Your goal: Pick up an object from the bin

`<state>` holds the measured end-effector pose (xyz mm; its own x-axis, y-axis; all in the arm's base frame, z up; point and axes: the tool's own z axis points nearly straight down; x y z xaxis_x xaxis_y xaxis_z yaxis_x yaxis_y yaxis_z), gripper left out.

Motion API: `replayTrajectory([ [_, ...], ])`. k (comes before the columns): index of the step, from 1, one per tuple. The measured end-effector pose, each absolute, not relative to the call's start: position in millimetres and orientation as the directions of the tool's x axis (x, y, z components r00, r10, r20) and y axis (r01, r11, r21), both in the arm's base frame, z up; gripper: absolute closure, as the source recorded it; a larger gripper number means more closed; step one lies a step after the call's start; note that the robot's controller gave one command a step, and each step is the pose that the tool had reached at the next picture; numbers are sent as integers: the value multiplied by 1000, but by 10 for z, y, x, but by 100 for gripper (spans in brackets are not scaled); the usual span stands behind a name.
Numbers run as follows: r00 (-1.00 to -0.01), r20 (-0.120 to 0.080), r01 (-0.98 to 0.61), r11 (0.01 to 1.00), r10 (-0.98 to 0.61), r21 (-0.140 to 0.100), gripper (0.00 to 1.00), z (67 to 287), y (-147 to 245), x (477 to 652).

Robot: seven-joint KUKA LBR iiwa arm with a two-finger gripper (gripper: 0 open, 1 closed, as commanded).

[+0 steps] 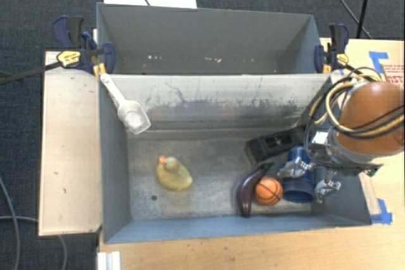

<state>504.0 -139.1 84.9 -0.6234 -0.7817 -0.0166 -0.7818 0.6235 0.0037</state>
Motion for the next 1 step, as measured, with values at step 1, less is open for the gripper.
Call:
replayTrajectory([
  [1,-622,-17,-783,622,-783,3,100,873,-1385,5034],
])
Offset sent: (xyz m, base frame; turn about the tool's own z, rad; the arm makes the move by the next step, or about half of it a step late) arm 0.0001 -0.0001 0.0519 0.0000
